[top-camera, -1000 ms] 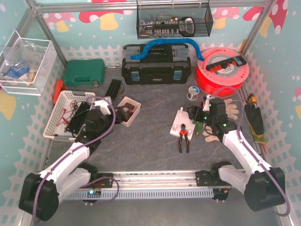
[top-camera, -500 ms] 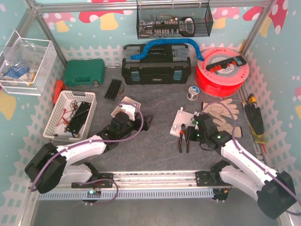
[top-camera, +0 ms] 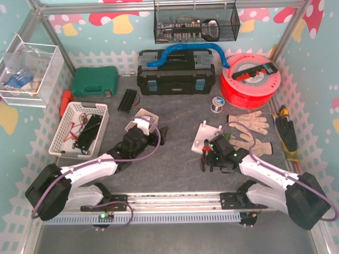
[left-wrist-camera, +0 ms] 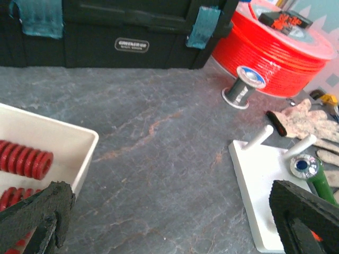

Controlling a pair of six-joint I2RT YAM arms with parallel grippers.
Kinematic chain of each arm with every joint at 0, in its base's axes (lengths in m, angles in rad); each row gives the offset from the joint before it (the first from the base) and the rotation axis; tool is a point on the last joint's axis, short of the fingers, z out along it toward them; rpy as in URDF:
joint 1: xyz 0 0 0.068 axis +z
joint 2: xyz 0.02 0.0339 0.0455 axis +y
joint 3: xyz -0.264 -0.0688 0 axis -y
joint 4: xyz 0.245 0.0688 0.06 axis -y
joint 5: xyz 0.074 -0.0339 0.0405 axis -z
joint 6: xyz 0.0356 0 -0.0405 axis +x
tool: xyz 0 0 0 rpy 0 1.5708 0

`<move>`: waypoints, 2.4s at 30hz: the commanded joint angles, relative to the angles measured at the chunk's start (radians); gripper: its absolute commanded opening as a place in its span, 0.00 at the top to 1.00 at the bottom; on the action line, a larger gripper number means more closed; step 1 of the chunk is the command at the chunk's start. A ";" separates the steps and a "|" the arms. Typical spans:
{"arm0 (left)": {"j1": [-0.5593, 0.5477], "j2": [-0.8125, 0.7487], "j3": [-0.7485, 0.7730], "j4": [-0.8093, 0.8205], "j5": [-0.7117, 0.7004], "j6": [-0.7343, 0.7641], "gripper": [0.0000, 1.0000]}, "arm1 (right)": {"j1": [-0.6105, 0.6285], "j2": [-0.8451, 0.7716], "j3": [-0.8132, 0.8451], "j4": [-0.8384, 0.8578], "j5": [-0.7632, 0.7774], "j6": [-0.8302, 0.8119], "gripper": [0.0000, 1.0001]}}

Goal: Install the large spring

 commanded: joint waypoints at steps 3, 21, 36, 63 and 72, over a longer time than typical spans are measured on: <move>-0.010 -0.063 0.007 -0.023 -0.085 0.034 0.01 | 0.029 0.032 -0.031 0.064 0.032 0.026 0.59; -0.015 -0.088 -0.022 -0.026 -0.274 0.035 0.01 | 0.043 -0.196 -0.029 0.031 0.045 -0.055 1.00; -0.015 -0.174 -0.094 0.066 -0.274 0.055 0.01 | 0.043 -0.167 0.223 0.144 0.140 -0.085 1.00; -0.015 -0.213 -0.171 0.182 -0.265 0.095 0.01 | 0.004 1.037 0.982 0.340 0.387 -0.056 0.93; -0.015 -0.210 -0.167 0.184 -0.241 0.101 0.01 | -0.016 1.080 1.028 0.280 0.338 -0.024 0.66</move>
